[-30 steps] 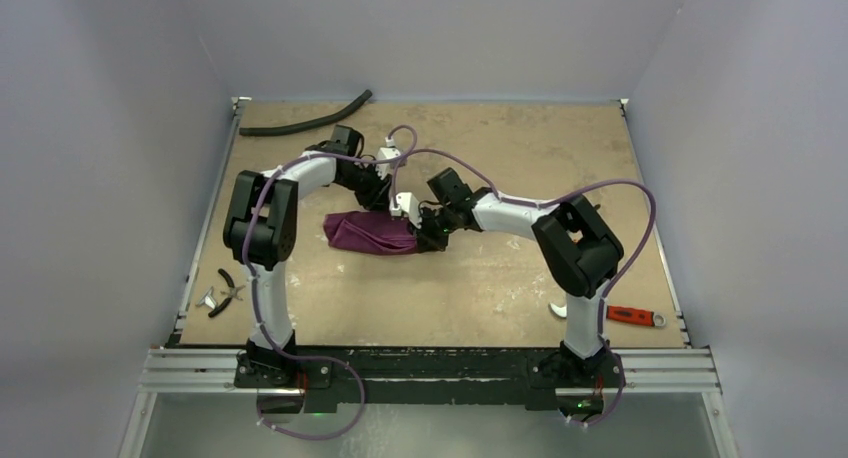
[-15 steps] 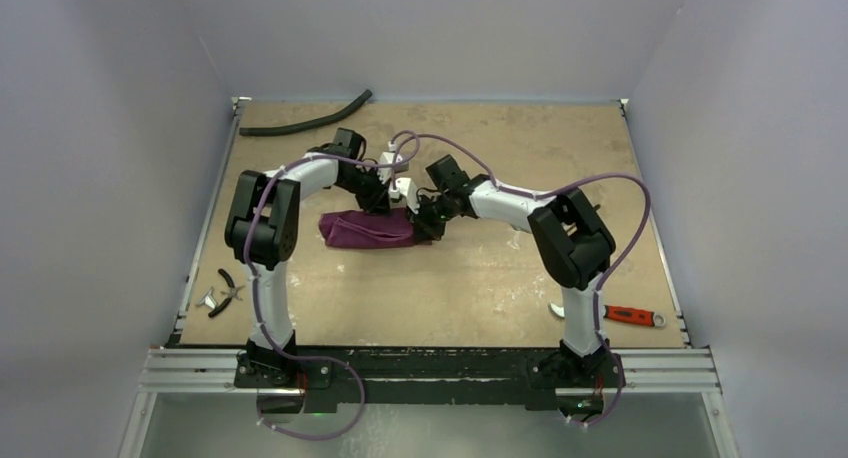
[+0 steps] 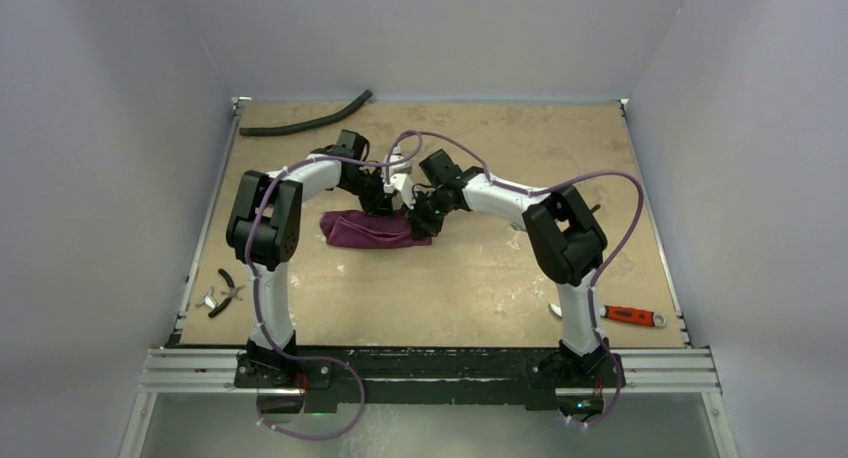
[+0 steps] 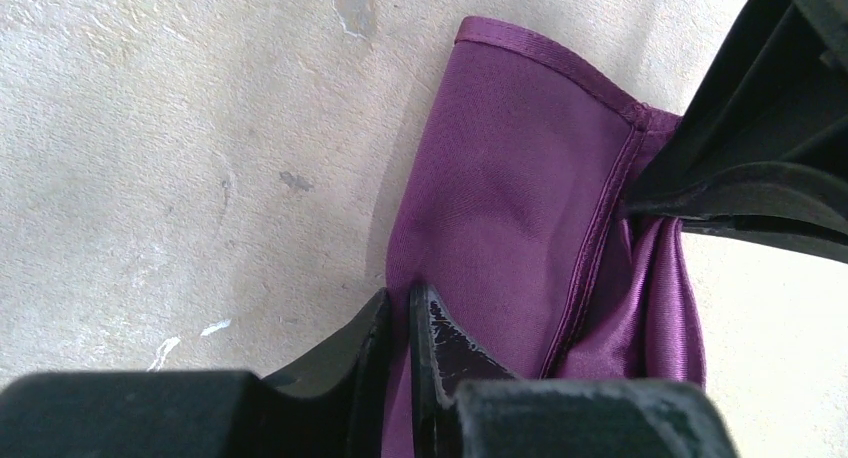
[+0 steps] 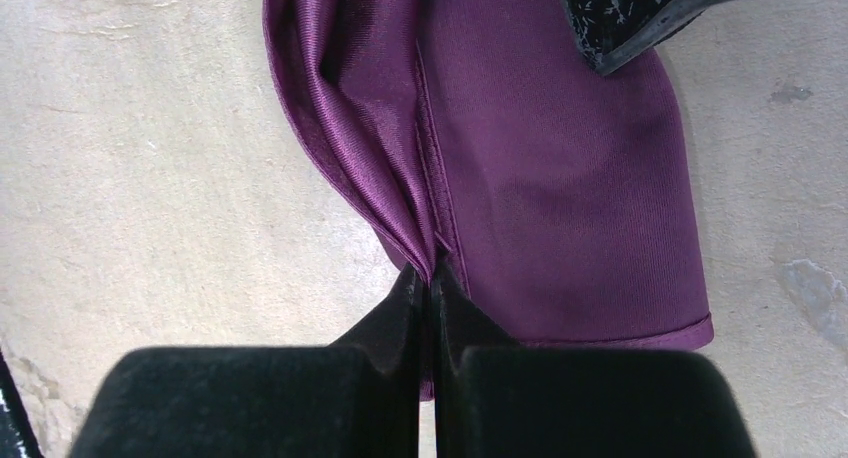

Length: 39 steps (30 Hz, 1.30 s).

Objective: Fold the napkin into a case and place the utensils inside
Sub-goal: Fold the 2/3-rectangle-folded napkin at the center of the board.

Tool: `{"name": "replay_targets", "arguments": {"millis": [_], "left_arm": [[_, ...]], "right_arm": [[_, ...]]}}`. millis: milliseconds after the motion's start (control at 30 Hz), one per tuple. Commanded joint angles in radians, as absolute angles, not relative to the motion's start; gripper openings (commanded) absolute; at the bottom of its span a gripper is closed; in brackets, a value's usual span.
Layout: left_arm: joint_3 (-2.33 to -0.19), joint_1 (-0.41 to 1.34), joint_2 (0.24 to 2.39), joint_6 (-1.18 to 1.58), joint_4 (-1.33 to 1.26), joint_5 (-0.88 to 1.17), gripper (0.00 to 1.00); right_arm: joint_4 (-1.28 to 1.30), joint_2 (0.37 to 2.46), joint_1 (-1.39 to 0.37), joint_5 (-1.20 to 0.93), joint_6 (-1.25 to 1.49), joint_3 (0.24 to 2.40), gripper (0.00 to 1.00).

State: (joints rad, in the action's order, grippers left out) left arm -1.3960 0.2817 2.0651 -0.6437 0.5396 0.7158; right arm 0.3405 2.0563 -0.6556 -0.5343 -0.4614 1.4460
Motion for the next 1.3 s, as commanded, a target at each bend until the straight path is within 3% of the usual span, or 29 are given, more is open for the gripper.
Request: {"name": "replay_targets", "arguments": {"millis": [0,833,1267], "left_arm": [[-1.364,0.303,2.077,-0.697,0.617,0.728,0.11],[-1.332,0.314,2.071,-0.8,0.721,0.744,0.04],[-1.326,0.319,2.058,-0.851,0.771,0.754,0.0]], "right_arm": [[0.373,2.059,-0.655,-0.498,-0.418,1.518,0.0],[0.333,2.133,-0.588,-0.682,-0.384,1.535,0.0],[0.317,2.148,-0.485,-0.775,-0.304,1.439,0.0]]}}
